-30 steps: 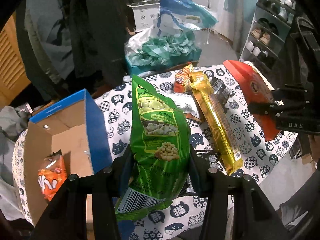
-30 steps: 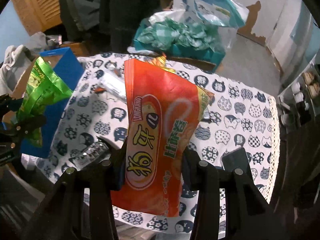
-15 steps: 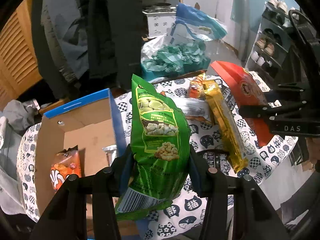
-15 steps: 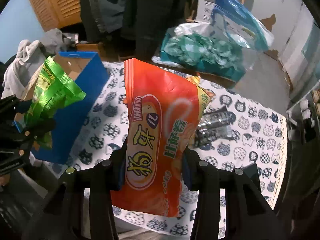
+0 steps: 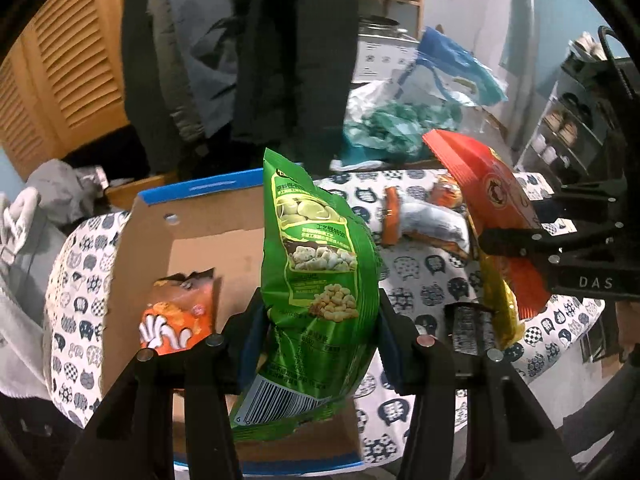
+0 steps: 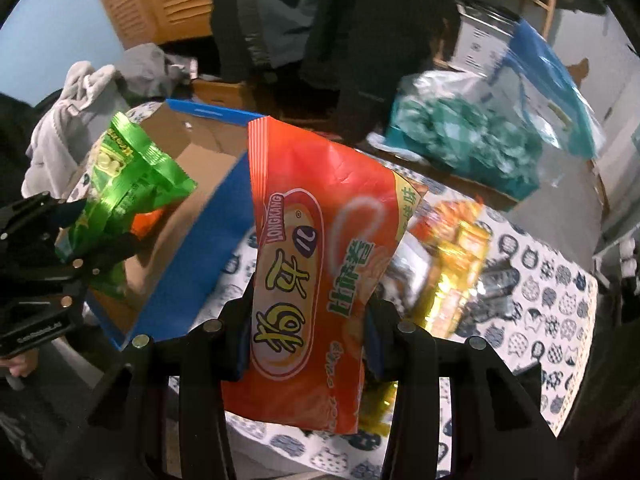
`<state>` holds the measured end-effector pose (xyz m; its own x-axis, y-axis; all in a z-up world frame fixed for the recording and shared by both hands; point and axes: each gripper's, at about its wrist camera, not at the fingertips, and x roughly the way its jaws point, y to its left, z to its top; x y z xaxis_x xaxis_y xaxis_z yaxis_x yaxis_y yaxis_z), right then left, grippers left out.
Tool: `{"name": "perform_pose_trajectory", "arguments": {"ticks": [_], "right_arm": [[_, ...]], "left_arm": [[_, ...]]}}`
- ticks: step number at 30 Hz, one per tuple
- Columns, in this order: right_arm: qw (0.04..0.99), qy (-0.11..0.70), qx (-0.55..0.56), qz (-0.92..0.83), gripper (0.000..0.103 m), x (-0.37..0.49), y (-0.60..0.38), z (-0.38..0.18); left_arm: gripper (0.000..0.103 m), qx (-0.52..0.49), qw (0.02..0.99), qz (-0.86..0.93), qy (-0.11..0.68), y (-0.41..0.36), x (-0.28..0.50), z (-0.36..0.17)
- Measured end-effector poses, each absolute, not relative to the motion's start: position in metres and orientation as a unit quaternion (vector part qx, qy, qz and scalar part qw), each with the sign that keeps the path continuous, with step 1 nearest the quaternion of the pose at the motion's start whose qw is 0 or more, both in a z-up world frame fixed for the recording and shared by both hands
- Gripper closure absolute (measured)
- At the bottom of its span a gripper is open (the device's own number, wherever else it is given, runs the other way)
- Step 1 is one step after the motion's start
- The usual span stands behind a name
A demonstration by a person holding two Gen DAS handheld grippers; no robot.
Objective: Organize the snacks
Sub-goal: 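Carry both packets into the cardboard box and open both tools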
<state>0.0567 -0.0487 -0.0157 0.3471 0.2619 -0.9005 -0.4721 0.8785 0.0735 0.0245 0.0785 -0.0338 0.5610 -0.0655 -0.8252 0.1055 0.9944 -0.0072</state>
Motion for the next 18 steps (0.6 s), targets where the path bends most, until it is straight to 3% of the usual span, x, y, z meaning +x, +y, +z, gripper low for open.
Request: {"name": "perform_pose_trajectory", "arguments": {"ticks": [18], "right_arm": [[0.782, 0.542, -0.12, 0.284, 0.06, 0.065, 0.053, -0.019]], "left_arm": [[0.052, -0.006, 0.875, 0.025, 0.484, 0.164, 0.01, -0.06]]}}
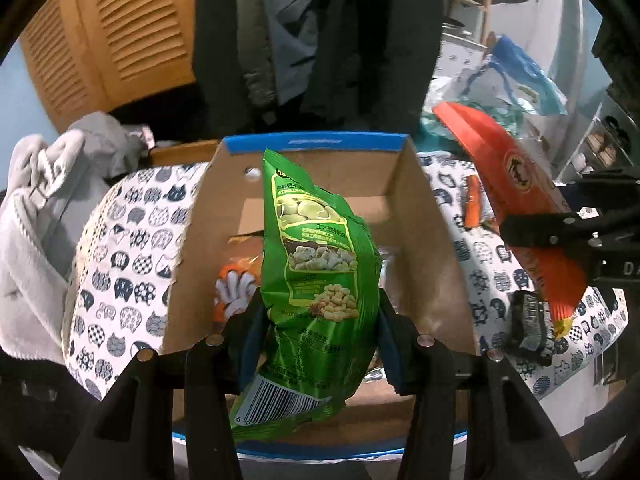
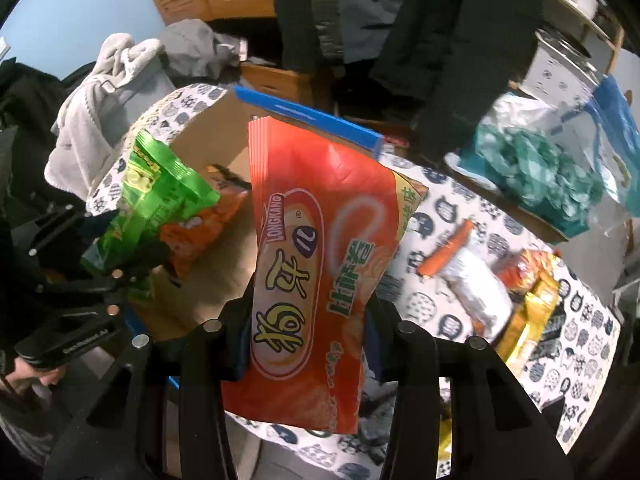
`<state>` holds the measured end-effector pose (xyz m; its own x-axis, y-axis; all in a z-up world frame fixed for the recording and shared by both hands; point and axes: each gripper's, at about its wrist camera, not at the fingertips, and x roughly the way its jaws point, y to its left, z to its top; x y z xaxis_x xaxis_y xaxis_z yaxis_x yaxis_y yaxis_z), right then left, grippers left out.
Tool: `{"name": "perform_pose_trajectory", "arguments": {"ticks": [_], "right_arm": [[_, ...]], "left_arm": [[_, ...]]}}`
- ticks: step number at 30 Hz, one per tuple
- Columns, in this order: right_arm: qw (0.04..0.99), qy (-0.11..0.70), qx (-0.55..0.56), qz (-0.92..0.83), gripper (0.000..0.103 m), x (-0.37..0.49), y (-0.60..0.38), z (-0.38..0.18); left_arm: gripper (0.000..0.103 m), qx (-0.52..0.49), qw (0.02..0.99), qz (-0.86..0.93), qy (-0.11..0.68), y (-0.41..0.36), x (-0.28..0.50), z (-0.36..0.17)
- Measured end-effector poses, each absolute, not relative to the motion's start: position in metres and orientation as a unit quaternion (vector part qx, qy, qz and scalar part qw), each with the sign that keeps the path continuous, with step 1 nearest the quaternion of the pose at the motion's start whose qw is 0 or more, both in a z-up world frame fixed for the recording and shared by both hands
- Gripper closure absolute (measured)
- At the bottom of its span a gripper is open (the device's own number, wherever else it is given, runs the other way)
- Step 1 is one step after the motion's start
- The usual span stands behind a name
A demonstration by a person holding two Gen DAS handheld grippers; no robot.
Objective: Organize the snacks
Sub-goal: 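Carry both packets into the cardboard box and open both tools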
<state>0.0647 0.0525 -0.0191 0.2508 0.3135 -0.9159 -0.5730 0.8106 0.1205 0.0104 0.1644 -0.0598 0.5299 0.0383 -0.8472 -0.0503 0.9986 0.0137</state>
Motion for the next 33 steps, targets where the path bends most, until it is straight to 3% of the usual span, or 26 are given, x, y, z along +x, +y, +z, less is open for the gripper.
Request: {"name": "perform_pose_trajectory", "arguments": {"ticks": [15, 17, 20, 23, 30, 33], "right_arm": [[0.755, 0.565, -0.143, 0.3, 0.06, 0.066, 0.111, -0.046], [0.754, 0.565, -0.142, 0.303, 0.06, 0.066, 0.114, -0.047], [0.752, 0.564, -0.14, 0.31, 0.059, 0.066, 0.118, -0.047], [0.751, 0.56, -0.148, 0.316, 0.054, 0.065, 0.124, -0.046], [0.764, 0.549, -0.148, 0.305, 0.03, 0.065, 0.119, -0.042], [0.77, 0.542, -0.143, 0.305, 0.028, 0.063, 0.111, -0.037]], "left_arm": [[0.051, -0.014, 0.855, 0.064, 0.514, 0.188, 0.009, -0.078], [0.046, -0.011, 0.854, 0.067, 0.516, 0.188, 0.009, -0.078], [0.029, -0.004, 0.857, 0.078, 0.509, 0.189, 0.007, -0.073], [0.028, -0.013, 0.863, 0.079, 0.498, 0.193, 0.004, -0.065], [0.027, -0.03, 0.87, 0.077, 0.487, 0.197, 0.002, -0.057], [0.027, -0.039, 0.873, 0.066, 0.481, 0.194, 0.003, -0.054]]}}
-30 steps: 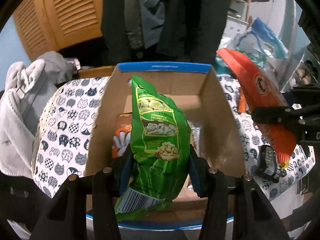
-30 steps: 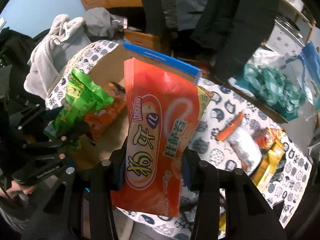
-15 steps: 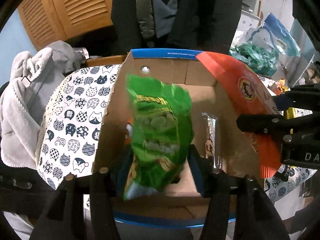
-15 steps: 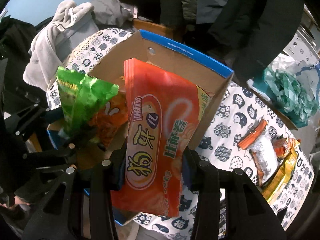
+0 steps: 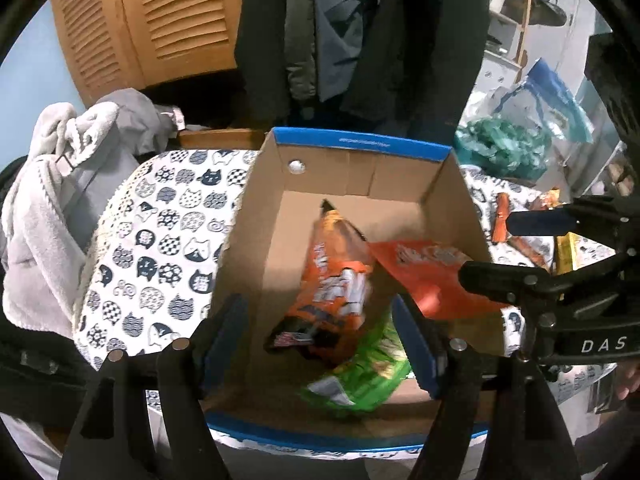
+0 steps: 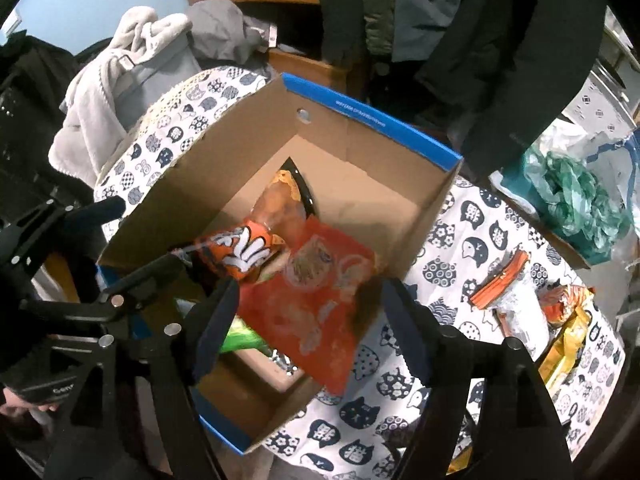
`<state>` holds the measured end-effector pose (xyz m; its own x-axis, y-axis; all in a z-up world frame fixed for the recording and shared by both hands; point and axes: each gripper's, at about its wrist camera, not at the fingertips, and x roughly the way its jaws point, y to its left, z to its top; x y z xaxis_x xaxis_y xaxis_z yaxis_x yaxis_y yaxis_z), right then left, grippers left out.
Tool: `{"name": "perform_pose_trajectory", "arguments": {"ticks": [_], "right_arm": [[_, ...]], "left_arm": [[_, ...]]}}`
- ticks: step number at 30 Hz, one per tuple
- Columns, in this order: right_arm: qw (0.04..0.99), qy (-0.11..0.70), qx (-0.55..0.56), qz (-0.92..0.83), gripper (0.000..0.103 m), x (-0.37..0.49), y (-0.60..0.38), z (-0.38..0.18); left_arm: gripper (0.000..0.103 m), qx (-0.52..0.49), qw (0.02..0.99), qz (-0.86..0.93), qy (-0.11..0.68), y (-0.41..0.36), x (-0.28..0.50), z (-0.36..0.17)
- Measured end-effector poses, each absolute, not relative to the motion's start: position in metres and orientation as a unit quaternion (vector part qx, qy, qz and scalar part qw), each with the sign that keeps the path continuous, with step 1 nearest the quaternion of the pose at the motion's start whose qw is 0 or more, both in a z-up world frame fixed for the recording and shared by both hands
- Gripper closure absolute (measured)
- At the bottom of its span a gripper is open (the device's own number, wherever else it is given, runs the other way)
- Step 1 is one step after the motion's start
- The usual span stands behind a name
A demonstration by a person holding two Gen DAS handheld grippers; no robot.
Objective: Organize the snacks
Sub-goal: 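Carry both packets into the cardboard box and open both tools, then grasp the yellow wafer stick pack with the right tool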
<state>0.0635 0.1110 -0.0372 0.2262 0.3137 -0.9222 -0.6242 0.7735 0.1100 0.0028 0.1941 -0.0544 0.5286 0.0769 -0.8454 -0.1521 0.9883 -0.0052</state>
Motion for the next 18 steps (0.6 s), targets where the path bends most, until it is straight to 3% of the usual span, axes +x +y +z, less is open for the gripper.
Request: {"name": "perform_pose_trajectory", "arguments": {"ticks": [18], "right_arm": [[0.8, 0.54, -0.078, 0.25, 0.028, 0.065, 0.003, -0.022]], "left_arm": [[0.027, -0.021, 0.892, 0.016, 0.451, 0.141, 0.005, -0.029]]}}
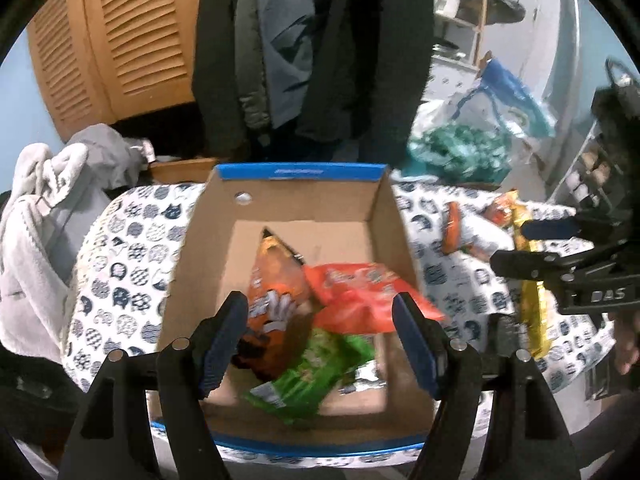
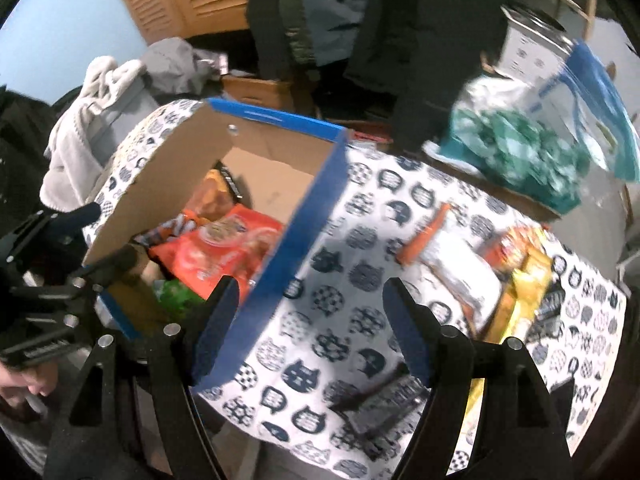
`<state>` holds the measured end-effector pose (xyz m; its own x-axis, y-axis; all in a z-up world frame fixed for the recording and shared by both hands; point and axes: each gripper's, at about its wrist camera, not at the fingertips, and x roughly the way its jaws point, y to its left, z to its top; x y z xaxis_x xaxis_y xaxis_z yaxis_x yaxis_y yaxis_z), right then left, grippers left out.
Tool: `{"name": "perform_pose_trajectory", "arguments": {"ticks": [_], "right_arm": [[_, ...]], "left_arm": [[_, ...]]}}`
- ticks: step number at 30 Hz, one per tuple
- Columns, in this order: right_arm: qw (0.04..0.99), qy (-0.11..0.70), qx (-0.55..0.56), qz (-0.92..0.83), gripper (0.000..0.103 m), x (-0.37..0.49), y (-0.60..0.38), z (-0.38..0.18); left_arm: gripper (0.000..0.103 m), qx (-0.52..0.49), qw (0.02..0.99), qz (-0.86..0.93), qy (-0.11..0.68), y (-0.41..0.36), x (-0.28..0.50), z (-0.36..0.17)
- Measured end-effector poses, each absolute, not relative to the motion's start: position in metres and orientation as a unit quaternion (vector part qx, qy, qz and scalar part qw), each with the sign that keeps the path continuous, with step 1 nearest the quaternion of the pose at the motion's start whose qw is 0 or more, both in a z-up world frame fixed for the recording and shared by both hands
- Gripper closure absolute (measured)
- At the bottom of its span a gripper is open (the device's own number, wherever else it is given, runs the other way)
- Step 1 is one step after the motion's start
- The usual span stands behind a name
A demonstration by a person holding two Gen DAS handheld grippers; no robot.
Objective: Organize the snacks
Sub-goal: 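Grasp the yellow wafer stick pack with the right tool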
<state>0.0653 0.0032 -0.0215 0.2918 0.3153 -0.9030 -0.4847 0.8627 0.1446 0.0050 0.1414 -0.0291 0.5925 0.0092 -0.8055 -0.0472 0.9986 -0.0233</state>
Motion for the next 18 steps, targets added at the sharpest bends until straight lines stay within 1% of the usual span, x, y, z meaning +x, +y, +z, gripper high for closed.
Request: {"name": "perform_pose_trajectory", "arguments": {"ticks": [8, 18], "right_arm": [[0.804, 0.552, -0.061, 0.213, 0.028, 0.065, -0.055, -0.033], [0.803, 0.568, -0.052, 0.173, 0.028, 0.056, -0.114, -0.061]], "left_arm": [[0.027, 0.007, 0.886, -0.013, 0.463, 0.097, 0.014, -0.029], [0.027, 0.042, 0.868, -0.055, 0.491, 0.039, 0.024, -0.045]]}}
